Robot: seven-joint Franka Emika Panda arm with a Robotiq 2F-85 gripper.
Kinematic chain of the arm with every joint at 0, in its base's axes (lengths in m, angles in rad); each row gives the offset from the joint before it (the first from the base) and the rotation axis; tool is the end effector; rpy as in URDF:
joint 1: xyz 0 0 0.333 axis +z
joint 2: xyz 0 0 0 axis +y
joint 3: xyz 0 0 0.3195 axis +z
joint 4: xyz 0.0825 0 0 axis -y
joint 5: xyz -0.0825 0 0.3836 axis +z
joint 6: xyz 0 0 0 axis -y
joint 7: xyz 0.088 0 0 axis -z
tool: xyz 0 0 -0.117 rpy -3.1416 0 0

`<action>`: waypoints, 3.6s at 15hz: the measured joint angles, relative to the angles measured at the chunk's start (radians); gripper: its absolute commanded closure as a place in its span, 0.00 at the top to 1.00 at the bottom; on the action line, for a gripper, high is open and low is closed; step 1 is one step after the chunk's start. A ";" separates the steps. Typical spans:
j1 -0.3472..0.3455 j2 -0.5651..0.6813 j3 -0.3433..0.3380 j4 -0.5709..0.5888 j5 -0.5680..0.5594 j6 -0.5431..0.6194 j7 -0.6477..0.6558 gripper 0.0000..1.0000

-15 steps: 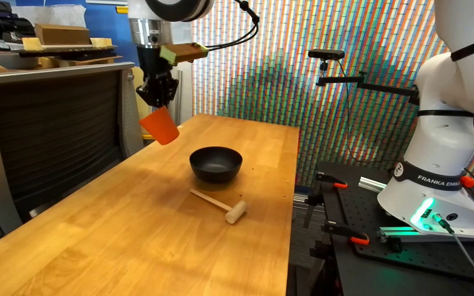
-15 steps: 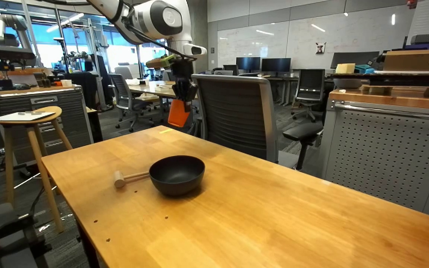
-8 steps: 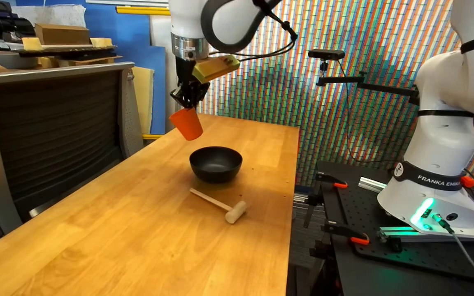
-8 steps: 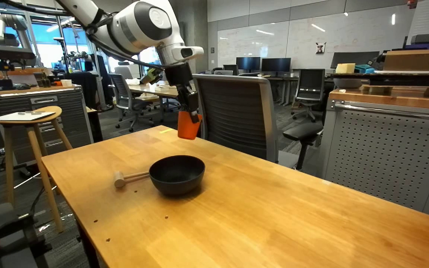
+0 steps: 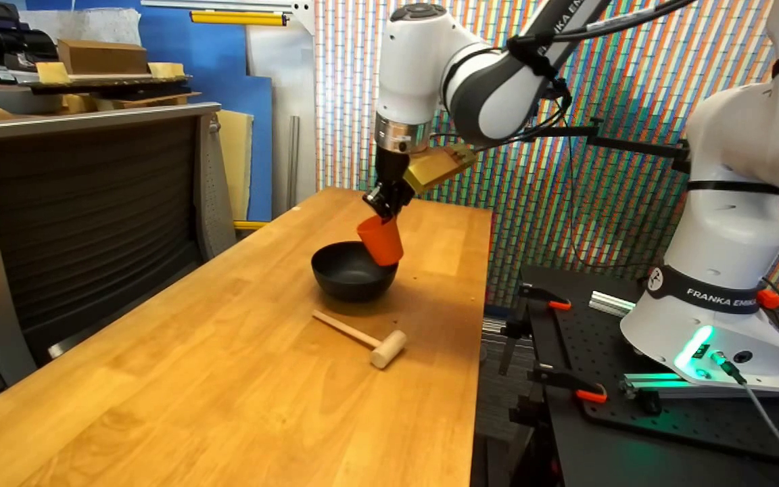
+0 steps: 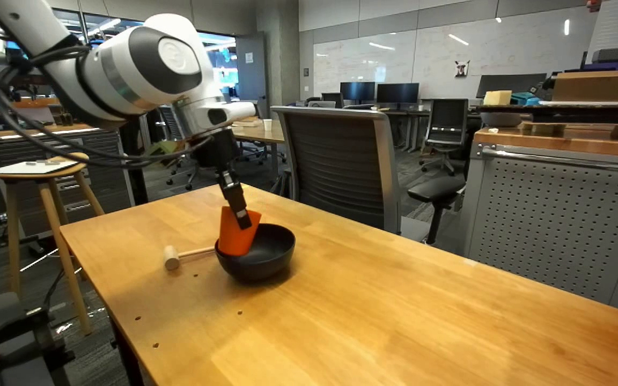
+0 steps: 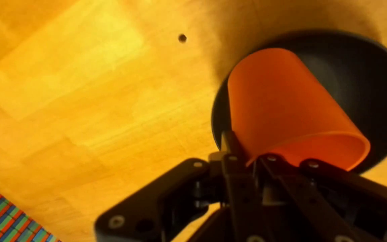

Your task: Put the orange cup inside the black bowl

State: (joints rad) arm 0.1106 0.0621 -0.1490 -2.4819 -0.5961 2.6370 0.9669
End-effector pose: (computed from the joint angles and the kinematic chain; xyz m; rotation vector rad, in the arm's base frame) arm 0.4819 -0.0075 0.2660 2.7926 -0.7010 0.3207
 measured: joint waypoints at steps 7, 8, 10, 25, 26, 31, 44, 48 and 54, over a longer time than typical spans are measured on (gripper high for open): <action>-0.037 -0.026 -0.017 -0.113 -0.333 0.182 0.216 0.02; -0.037 -0.029 -0.017 -0.107 -0.371 0.189 0.239 0.02; -0.037 -0.032 -0.017 -0.088 -0.438 0.202 0.279 0.02; -0.079 0.222 -0.035 0.069 -0.443 0.314 0.301 0.02; -0.084 0.242 -0.034 0.087 -0.432 0.322 0.295 0.02; -0.087 0.278 -0.023 0.136 -0.397 0.339 0.267 0.48; -0.122 -0.071 0.018 -0.091 -0.217 0.154 -0.022 1.00; -0.008 -0.180 0.093 -0.179 0.110 0.045 -0.313 1.00; 0.138 -0.324 0.128 -0.103 0.394 -0.313 -0.650 1.00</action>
